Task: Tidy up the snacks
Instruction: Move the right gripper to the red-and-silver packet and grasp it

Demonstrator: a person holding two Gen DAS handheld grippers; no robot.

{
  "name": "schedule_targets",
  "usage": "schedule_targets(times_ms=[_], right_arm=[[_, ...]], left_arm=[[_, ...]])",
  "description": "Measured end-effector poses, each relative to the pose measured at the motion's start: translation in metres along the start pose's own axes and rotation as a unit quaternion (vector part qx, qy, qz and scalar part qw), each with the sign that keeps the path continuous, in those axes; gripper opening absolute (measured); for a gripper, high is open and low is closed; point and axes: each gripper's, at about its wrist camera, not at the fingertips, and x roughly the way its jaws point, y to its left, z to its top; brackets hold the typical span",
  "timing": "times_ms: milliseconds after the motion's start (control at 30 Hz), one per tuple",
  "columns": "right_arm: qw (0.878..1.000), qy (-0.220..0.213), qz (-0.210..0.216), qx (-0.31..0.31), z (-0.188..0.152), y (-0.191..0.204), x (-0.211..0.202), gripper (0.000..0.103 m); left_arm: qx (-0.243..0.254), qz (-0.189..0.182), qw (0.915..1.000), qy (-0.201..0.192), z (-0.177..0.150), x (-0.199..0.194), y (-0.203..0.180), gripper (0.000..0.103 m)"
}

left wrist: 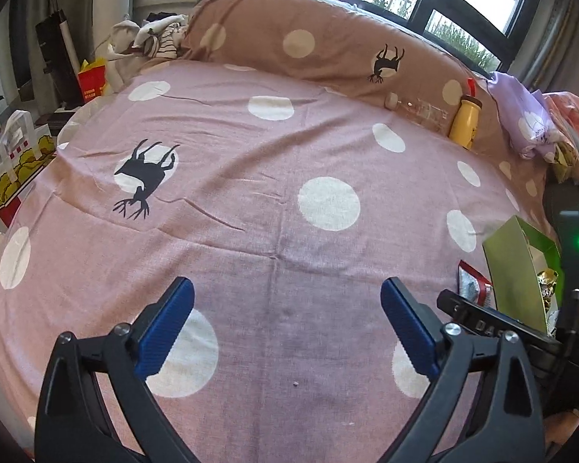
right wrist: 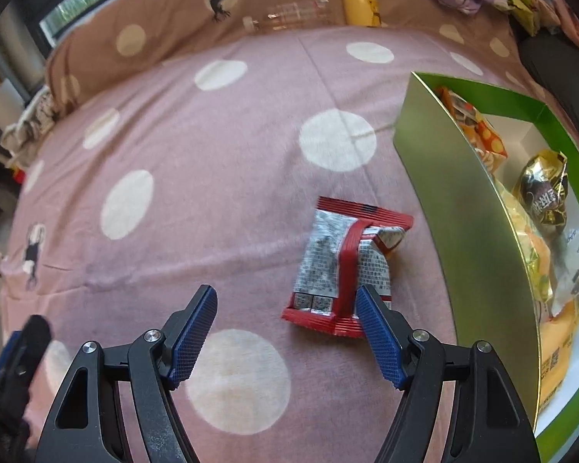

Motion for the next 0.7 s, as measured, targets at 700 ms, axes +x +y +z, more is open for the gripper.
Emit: schedule_targets(times_ms=[700], right_arm=[[1.0, -0.004, -0.022, 0.008, 0.012, -0.013, 0.018, 0.075]], left_arm=[[0.012, 0.006, 0.9999, 0.004, -0.002, 0.002, -0.005, 0.098]])
